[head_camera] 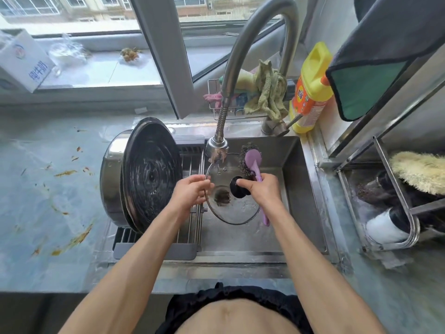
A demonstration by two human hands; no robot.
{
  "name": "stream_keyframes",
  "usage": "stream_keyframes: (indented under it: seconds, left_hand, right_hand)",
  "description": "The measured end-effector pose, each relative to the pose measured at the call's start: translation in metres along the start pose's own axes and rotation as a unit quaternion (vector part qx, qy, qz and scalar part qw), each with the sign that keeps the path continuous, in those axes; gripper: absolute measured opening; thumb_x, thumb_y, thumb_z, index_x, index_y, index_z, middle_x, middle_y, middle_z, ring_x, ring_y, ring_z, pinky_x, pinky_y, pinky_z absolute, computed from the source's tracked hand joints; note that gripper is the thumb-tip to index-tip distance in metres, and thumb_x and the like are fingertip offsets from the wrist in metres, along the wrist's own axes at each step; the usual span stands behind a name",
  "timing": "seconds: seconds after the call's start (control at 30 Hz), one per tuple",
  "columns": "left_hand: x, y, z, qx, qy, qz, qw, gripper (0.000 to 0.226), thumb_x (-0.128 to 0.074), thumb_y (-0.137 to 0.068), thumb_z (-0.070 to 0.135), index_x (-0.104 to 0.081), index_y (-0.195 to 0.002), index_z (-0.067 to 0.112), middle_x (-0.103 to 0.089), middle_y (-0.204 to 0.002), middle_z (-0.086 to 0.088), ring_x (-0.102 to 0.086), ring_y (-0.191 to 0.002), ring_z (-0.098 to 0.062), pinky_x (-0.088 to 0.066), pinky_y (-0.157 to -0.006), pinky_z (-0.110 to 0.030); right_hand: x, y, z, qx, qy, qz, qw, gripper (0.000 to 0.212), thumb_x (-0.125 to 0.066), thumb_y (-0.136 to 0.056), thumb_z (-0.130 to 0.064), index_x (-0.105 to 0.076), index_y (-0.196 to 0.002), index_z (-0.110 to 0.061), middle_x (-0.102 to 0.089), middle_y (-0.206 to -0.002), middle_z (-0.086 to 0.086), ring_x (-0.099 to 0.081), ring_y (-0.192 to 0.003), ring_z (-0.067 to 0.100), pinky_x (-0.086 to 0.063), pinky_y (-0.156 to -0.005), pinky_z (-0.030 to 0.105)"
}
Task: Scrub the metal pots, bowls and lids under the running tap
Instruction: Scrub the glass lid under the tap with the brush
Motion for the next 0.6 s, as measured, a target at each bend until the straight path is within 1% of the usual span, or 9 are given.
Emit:
stream_keyframes:
  seconds: [0.07,0.1,0.17,0.2,0.27,0.37,0.43,0.5,0.6]
  left_hand:
    - [-0.004,0.005,-0.004,0.015,-0.056,-0.017,0.998,0.020,-0.067,-0.087,-0.007,-0.065,-0.083,0.012,-0.076,-0.083,-0.004,-0.064,-0.074,-0.020,-0.053,-0.063,-0.026]
    - [-0.009,0.010,-0.010,0.035,-0.098,-0.042,0.994,0.022,-0.062,-0.088,-0.008,-0.062,-0.080,0.012,-0.078,-0.082,-0.005,-0.066,-0.073,-0.019,-0.053,-0.063,-0.026]
    - [-0.022,0.018,-0.029,0.082,-0.179,-0.115,0.974,0.017,-0.060,-0.091,-0.004,-0.063,-0.086,0.012,-0.080,-0.088,-0.006,-0.071,-0.077,-0.018,-0.053,-0.068,-0.027]
    - [-0.025,0.020,-0.033,0.092,-0.187,-0.132,0.969,0.013,-0.061,-0.092,-0.001,-0.066,-0.092,0.012,-0.080,-0.092,-0.006,-0.072,-0.079,-0.017,-0.053,-0.070,-0.027]
    - [-0.023,0.016,-0.026,0.077,-0.132,-0.102,0.983,0.011,-0.065,-0.095,0.008,-0.068,-0.104,0.014,-0.080,-0.098,-0.007,-0.072,-0.079,-0.017,-0.054,-0.070,-0.028]
    - [-0.011,0.006,-0.004,0.030,-0.043,-0.029,0.998,0.014,-0.065,-0.098,0.015,-0.067,-0.112,0.016,-0.079,-0.104,-0.007,-0.074,-0.083,-0.019,-0.055,-0.068,-0.027]
    - [-0.012,0.002,0.001,0.021,-0.031,-0.028,0.999,0.018,-0.061,-0.100,0.013,-0.066,-0.117,0.015,-0.078,-0.105,-0.006,-0.075,-0.087,-0.021,-0.057,-0.073,-0.031]
    - [-0.015,0.002,-0.001,0.033,-0.006,-0.043,0.999,0.019,-0.054,-0.104,0.008,-0.064,-0.119,0.013,-0.079,-0.101,-0.006,-0.075,-0.085,-0.024,-0.060,-0.074,-0.035]
    - [-0.019,0.004,-0.009,0.057,0.071,-0.031,0.995,0.020,-0.046,-0.107,0.006,-0.061,-0.117,0.013,-0.079,-0.095,-0.006,-0.076,-0.077,-0.022,-0.061,-0.065,-0.034]
  right_hand:
    - [0.006,-0.002,0.005,-0.023,-0.028,0.029,0.999,0.055,-0.085,-0.055,-0.043,-0.065,-0.081,0.001,-0.068,-0.078,0.004,-0.062,-0.073,0.021,-0.048,-0.065,0.031]
    - [0.009,-0.002,0.007,-0.035,-0.038,0.042,0.998,0.053,-0.086,-0.059,-0.040,-0.065,-0.083,0.002,-0.069,-0.082,0.005,-0.063,-0.077,0.023,-0.049,-0.068,0.032]
    - [0.012,-0.001,0.012,-0.049,-0.051,0.058,0.996,0.041,-0.086,-0.067,-0.035,-0.062,-0.080,-0.004,-0.066,-0.084,0.005,-0.061,-0.078,0.024,-0.047,-0.068,0.031]
    - [0.012,0.000,0.013,-0.050,-0.051,0.060,0.996,0.039,-0.086,-0.068,-0.033,-0.059,-0.077,-0.006,-0.063,-0.081,0.004,-0.058,-0.075,0.023,-0.045,-0.065,0.030]
    - [0.010,0.002,0.011,-0.039,-0.035,0.056,0.997,0.040,-0.087,-0.066,-0.033,-0.060,-0.077,-0.004,-0.066,-0.079,0.005,-0.057,-0.072,0.023,-0.046,-0.064,0.031]
    - [0.006,0.003,0.009,-0.026,-0.017,0.041,0.999,0.046,-0.087,-0.065,-0.030,-0.064,-0.087,0.003,-0.071,-0.085,0.010,-0.059,-0.074,0.022,-0.048,-0.066,0.031]
    - [0.006,0.003,0.005,-0.011,-0.010,0.036,0.999,0.050,-0.087,-0.063,-0.033,-0.063,-0.088,0.004,-0.070,-0.082,0.010,-0.057,-0.071,0.021,-0.046,-0.064,0.031]
    - [0.005,0.002,0.000,0.005,-0.006,0.029,1.000,0.051,-0.086,-0.061,-0.039,-0.058,-0.077,0.001,-0.064,-0.071,0.006,-0.053,-0.066,0.019,-0.042,-0.061,0.031]
    - [0.013,0.001,-0.007,0.011,-0.003,0.030,0.999,0.041,-0.078,-0.075,-0.044,-0.054,-0.066,-0.011,-0.057,-0.065,-0.002,-0.049,-0.060,0.018,-0.038,-0.057,0.030]
Point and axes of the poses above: each hand's wrist, its own y-axis away from the middle knuckle, its own x-axis out of the back of the hand, z = x × y, the point moved 10 cm from there along -y, towards the middle knuckle
